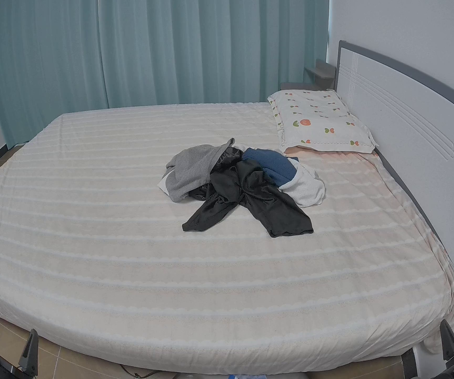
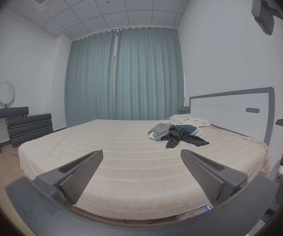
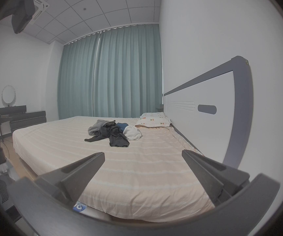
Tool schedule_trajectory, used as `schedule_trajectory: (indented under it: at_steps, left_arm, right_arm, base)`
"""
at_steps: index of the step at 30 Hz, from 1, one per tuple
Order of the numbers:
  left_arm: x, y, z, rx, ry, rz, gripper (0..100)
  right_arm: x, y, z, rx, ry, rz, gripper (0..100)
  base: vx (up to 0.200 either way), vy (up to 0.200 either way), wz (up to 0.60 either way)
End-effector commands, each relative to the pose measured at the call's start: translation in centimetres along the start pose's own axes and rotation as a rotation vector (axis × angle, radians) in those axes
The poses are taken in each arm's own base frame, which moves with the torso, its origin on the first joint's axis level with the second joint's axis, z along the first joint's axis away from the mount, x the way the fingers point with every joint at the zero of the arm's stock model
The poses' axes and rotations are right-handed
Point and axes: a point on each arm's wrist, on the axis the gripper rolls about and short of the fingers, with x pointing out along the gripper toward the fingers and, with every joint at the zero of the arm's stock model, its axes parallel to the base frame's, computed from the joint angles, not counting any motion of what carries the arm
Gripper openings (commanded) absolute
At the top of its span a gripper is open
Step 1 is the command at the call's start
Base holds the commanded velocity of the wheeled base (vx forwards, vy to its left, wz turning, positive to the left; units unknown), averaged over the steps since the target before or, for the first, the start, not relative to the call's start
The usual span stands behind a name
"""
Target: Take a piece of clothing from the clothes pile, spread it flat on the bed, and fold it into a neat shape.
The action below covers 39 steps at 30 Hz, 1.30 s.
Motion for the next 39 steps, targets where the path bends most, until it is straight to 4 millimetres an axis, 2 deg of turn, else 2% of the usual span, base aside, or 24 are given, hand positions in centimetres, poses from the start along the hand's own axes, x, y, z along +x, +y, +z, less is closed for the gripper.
schedule_trajectory:
  at_steps: [1, 5, 8, 9, 10, 13, 14, 15, 16, 21, 26, 33, 34, 35, 37, 38, 39]
  left_arm:
    - [0.0, 0.0, -0.4, 0.0, -0.002, 0.001, 100]
    - [0.0, 0.0, -0.4, 0.0, -0.002, 0.001, 100]
    - [0.0, 0.0, -0.5, 0.0, 0.0, 0.001, 100]
    - [0.0, 0.0, -0.5, 0.0, 0.0, 0.001, 100]
    - [0.0, 0.0, -0.5, 0.0, 0.0, 0.001, 100]
    - [0.0, 0.0, -0.5, 0.0, 0.0, 0.001, 100]
    - [0.0, 0.0, -0.5, 0.0, 0.0, 0.001, 100]
    - [0.0, 0.0, -0.5, 0.0, 0.0, 0.001, 100]
    - [0.0, 0.0, -0.5, 0.0, 0.0, 0.001, 100]
    - [0.0, 0.0, -0.5, 0.0, 0.0, 0.001, 100]
    - [0.0, 0.0, -0.4, 0.0, -0.002, 0.001, 100]
    - [0.0, 0.0, -0.5, 0.0, 0.0, 0.001, 100]
    - [0.0, 0.0, -0.4, 0.0, -0.002, 0.001, 100]
    - [0.0, 0.0, -0.4, 0.0, -0.002, 0.001, 100]
    - [0.0, 0.0, -0.5, 0.0, 0.0, 0.001, 100]
    - [0.0, 0.0, -0.5, 0.0, 0.0, 0.001, 100]
    - [0.0, 0.0, -0.5, 0.0, 0.0, 0.001, 100]
  right_arm:
    - [0.0, 0.0, -0.4, 0.0, -0.002, -0.002, 100]
    - [0.0, 0.0, -0.2, 0.0, -0.005, 0.007, 100]
    - [-0.5, -0.1, 9.6, 0.106, -0.129, 0.051, 100]
    - [-0.3, -0.1, 11.2, 0.134, -0.113, 0.059, 100]
    - [0.0, -0.1, 11.5, 0.116, -0.071, 0.062, 100]
    - [2.5, 0.0, 10.3, -0.002, 0.176, 0.132, 100]
    - [2.6, 0.0, 10.2, -0.004, 0.186, 0.136, 100]
    - [4.3, 0.1, 9.5, 0.019, 0.295, 0.173, 100]
    - [5.2, 0.1, 9.3, 0.03, 0.335, 0.18, 100]
    - [10.7, 0.1, 9.4, 0.048, 0.46, 0.192, 100]
    - [18.1, 0.6, 7.3, 0.105, 0.635, 0.202, 100]
    - [28.4, 3.3, 3.9, 0.217, 0.733, 0.126, 100]
    - [29.7, 3.9, 3.4, 0.231, 0.738, 0.109, 100]
    - [29.9, 4.0, 3.2, 0.233, 0.741, 0.107, 100]
    - [33.4, 6.0, 2.0, 0.285, 0.743, 0.068, 100]
    - [33.7, 6.2, 1.8, 0.291, 0.746, 0.062, 100]
    - [36.3, 7.7, 0.7, 0.327, 0.747, 0.025, 100]
  base:
    - [0.0, 0.0, 0.0]
    - [0.0, 0.0, 0.0]
    - [0.0, 0.0, 0.0]
    - [0.0, 0.0, 0.0]
    - [0.0, 0.0, 0.0]
    - [0.0, 0.0, 0.0]
    - [0.0, 0.0, 0.0]
    - [0.0, 0.0, 0.0]
    - [0.0, 0.0, 0.0]
    - [0.0, 0.0, 0.0]
    - [0.0, 0.0, 0.0]
    - [0.0, 0.0, 0.0]
    - [0.0, 0.0, 0.0]
    - [0.0, 0.0, 0.0]
    - [0.0, 0.0, 0.0]
    - [0.0, 0.0, 0.0]
    - [0.0, 0.0, 0.0]
